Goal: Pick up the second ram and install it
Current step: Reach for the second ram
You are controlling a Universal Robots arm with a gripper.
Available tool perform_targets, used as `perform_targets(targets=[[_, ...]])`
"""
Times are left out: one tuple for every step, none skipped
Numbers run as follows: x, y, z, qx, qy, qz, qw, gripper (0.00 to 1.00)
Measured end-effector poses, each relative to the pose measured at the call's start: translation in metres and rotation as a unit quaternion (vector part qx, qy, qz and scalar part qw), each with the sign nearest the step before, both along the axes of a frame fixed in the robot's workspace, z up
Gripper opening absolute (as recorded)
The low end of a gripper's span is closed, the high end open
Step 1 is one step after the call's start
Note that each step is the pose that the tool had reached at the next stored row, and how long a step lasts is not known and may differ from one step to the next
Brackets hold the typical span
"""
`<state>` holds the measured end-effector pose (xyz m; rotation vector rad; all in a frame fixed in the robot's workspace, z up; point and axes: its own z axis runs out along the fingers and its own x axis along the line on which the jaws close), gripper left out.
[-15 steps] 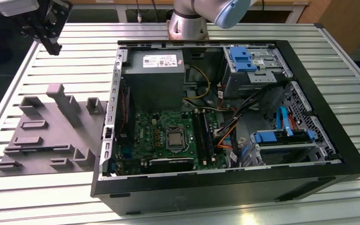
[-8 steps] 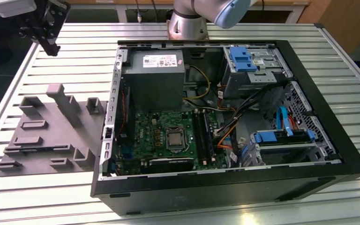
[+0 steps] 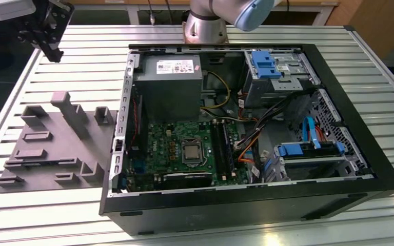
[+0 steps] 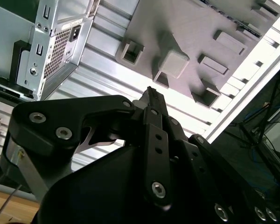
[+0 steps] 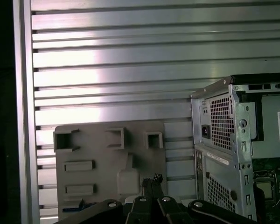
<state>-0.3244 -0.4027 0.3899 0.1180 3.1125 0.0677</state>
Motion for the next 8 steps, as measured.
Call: perform_targets(targets=[[-0.0005, -0.0001, -0.0001, 0.0, 0.0, 0.0, 1.0, 0.11], [-0.001, -0.0003, -0.0001, 0.0, 0.0, 0.0, 1.0, 0.11], [-0.0015, -0.0004, -0.0002, 0.0, 0.0, 0.0, 1.0, 0.11], [-0.0019, -0.0006, -0.0002, 0.0, 0.0, 0.0, 1.0, 0.11], [-0.0024, -0.0007, -0.0003, 0.0, 0.0, 0.0, 1.0, 0.11], [-0.0027, -0.0008, -0.0003, 0.0, 0.0, 0.0, 1.0, 0.11], [-0.0031, -0.0009, -0.0003, 0.0, 0.0, 0.0, 1.0, 0.11], [-0.0035, -0.0009, -0.0004, 0.0, 0.0, 0.0, 1.0, 0.11]])
